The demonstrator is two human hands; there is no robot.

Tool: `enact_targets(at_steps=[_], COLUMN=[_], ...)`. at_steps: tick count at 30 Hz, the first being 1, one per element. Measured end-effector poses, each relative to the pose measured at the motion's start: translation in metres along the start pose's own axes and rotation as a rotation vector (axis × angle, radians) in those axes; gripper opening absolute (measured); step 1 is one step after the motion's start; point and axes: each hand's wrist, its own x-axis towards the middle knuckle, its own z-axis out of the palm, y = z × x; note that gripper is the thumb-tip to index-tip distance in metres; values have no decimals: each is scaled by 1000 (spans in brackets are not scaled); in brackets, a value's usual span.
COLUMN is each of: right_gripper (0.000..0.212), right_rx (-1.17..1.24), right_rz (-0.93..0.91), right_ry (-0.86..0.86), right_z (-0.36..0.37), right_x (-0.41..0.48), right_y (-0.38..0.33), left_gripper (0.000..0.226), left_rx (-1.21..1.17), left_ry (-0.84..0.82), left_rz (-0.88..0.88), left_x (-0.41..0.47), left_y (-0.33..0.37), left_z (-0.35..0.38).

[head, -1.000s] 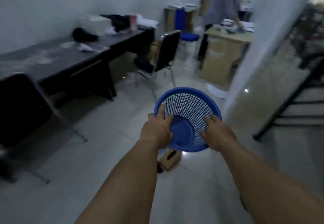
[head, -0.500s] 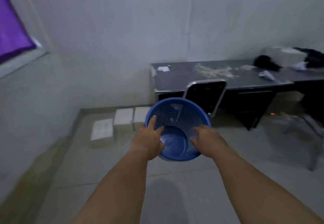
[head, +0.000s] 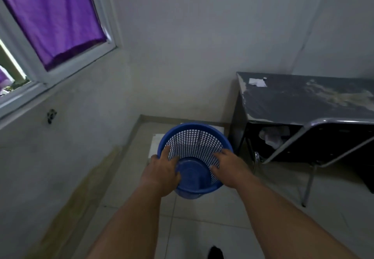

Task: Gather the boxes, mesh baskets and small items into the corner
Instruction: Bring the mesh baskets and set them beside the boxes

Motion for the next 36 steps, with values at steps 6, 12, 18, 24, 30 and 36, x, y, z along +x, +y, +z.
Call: enact_targets(at_steps=[6, 12, 18, 24, 30, 36], right_gripper=[47, 41, 35, 37, 43, 42], right_rx=[-32, -90, -93, -23, -4, -25], right_rz=[-56, -105, -141, -90, -84, -202], right_ry=[-69, -178, -251, -284, -374, -456], right_z=[-20, -42, -31, -14, 13, 74], right_x=[124, 242, 348, 448, 523, 591], right_y=[8, -15, -64, -135, -181, -203], left_gripper=[55, 59, 58, 60, 62, 64], left_rx=[-50, -148, -131, -121, -125, -224], left_ry=[-79, -158, -169, -236, -326, -346], left_rz=[-53, -140, -176, -152, -205, -370], left_x=[115, 209, 291, 378, 433, 455], left_y=[-18, -56, -131, -234, -307, -355], left_z=[-1, -7, -6, -19, -4, 54])
